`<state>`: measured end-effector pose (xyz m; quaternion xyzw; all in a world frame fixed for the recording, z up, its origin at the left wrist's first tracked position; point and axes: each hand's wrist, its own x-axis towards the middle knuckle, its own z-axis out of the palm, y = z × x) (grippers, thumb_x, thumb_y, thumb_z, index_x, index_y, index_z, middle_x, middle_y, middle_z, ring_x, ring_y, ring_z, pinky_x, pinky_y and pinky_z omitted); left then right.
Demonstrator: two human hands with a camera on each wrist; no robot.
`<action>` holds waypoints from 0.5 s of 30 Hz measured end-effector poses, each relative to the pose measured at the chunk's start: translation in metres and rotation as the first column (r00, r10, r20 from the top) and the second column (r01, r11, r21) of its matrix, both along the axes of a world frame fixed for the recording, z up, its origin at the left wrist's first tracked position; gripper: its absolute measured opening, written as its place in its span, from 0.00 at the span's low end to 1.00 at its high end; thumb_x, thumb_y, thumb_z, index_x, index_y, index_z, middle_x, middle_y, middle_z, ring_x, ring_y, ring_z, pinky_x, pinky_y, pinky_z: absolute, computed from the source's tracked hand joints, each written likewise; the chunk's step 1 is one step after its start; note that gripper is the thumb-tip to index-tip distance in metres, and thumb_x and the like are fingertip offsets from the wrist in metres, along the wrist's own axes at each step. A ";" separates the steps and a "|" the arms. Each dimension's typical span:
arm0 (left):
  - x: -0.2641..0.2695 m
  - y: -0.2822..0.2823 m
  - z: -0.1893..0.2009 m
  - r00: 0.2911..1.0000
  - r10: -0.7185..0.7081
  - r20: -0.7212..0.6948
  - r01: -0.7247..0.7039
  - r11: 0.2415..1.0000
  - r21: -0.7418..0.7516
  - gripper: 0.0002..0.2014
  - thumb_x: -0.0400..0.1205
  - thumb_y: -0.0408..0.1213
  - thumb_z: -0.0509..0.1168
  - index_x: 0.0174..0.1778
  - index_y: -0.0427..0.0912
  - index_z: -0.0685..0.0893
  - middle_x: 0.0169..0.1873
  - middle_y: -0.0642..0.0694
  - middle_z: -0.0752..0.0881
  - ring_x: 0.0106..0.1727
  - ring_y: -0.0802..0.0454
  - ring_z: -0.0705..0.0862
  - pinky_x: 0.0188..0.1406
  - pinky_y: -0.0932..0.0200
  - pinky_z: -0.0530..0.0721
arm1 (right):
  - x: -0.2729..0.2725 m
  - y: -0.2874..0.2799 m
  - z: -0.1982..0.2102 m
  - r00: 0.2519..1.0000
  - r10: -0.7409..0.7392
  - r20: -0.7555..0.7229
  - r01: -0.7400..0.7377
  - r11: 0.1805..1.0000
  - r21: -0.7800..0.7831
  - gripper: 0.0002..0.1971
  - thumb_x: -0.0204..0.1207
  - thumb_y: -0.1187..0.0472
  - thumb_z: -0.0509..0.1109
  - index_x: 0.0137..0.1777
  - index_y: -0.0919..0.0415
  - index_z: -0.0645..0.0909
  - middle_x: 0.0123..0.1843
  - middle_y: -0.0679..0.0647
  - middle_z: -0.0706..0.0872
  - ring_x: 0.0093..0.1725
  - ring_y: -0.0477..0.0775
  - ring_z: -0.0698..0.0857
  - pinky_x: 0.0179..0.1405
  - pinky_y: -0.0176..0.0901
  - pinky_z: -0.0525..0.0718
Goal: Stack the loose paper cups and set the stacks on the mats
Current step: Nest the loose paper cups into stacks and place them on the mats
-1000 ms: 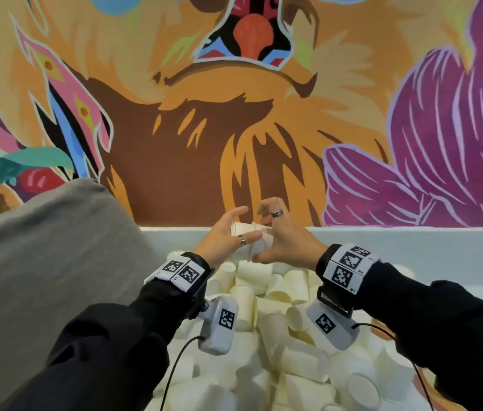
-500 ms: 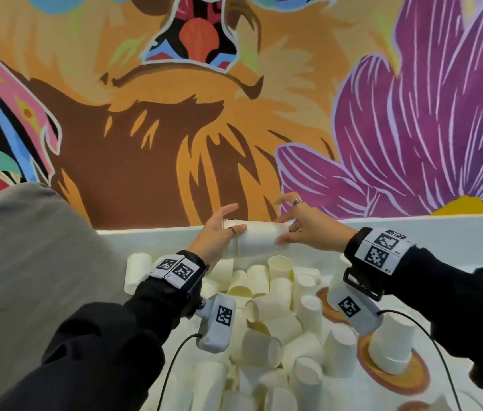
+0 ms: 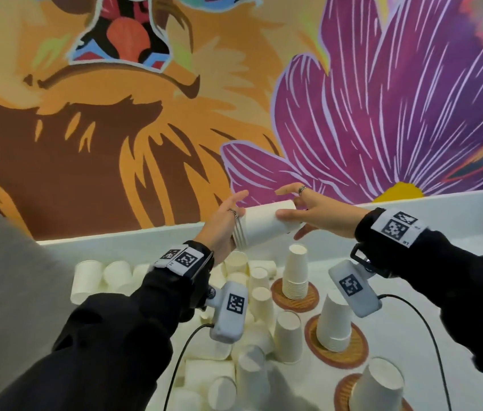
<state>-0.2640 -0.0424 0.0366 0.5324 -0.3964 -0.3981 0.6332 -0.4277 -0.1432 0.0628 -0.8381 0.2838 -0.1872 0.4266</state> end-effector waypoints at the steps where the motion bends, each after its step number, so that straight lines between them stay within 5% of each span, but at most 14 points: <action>1: -0.008 -0.002 0.000 0.999 -0.033 0.033 0.032 0.999 0.032 0.19 0.88 0.32 0.48 0.71 0.48 0.74 0.63 0.47 0.76 0.61 0.45 0.78 0.55 0.49 0.81 | -0.010 -0.003 0.000 1.000 -0.012 0.008 0.012 1.000 -0.002 0.25 0.78 0.56 0.68 0.73 0.52 0.64 0.60 0.54 0.80 0.56 0.60 0.84 0.51 0.56 0.88; 5: -0.037 -0.013 -0.007 0.932 -0.245 0.266 0.206 0.964 0.167 0.17 0.86 0.38 0.57 0.71 0.44 0.72 0.65 0.39 0.79 0.56 0.48 0.80 0.49 0.56 0.83 | -0.050 -0.016 -0.003 0.998 -0.053 0.022 0.053 0.998 -0.023 0.25 0.77 0.55 0.69 0.72 0.52 0.66 0.57 0.49 0.81 0.52 0.56 0.85 0.44 0.46 0.89; 8: -0.065 -0.024 -0.016 0.840 -0.357 0.409 0.268 0.928 0.260 0.15 0.82 0.35 0.65 0.63 0.51 0.72 0.52 0.46 0.82 0.46 0.54 0.83 0.45 0.55 0.86 | -0.079 -0.026 -0.009 0.995 -0.090 0.030 0.092 0.993 -0.076 0.23 0.76 0.54 0.70 0.70 0.52 0.68 0.57 0.51 0.81 0.50 0.53 0.85 0.40 0.43 0.88; 11: -0.088 -0.037 -0.028 0.776 -0.372 0.510 0.239 0.921 0.308 0.25 0.79 0.38 0.70 0.69 0.48 0.67 0.50 0.49 0.80 0.47 0.52 0.83 0.47 0.53 0.86 | -0.098 -0.035 -0.017 0.992 -0.119 0.050 0.126 0.979 -0.162 0.23 0.75 0.52 0.71 0.67 0.50 0.69 0.58 0.50 0.79 0.44 0.47 0.84 0.33 0.34 0.85; 15: -0.116 -0.055 -0.045 0.795 -0.289 0.534 0.158 0.948 0.277 0.22 0.77 0.34 0.71 0.60 0.50 0.68 0.45 0.53 0.77 0.44 0.55 0.79 0.44 0.54 0.85 | -0.112 -0.046 -0.033 0.992 -0.128 0.019 0.128 0.939 -0.320 0.25 0.73 0.49 0.73 0.68 0.50 0.69 0.60 0.51 0.78 0.40 0.40 0.80 0.35 0.31 0.80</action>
